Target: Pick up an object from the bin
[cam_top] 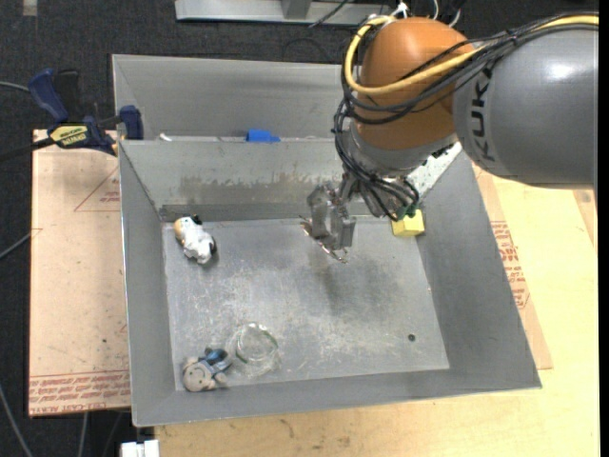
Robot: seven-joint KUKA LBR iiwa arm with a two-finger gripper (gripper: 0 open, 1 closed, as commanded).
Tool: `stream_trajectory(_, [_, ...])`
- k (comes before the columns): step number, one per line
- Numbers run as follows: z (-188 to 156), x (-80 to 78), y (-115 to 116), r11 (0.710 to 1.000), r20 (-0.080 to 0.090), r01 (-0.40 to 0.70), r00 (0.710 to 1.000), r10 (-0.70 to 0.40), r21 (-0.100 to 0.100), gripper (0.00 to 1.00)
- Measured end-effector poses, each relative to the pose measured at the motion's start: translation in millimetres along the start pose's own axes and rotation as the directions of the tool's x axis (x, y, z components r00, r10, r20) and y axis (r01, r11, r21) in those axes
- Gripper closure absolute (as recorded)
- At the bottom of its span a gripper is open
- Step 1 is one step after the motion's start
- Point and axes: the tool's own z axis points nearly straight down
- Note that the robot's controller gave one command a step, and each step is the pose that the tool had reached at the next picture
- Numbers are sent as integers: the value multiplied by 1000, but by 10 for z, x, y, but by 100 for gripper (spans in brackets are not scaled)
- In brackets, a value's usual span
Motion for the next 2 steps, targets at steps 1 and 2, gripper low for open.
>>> stream_trajectory(1, [-218,-208,216,1000,6,-15,1000,15,3,100])
stream_trajectory(2, [-29,81,398,1000,5,9,1000,-9,0,100])
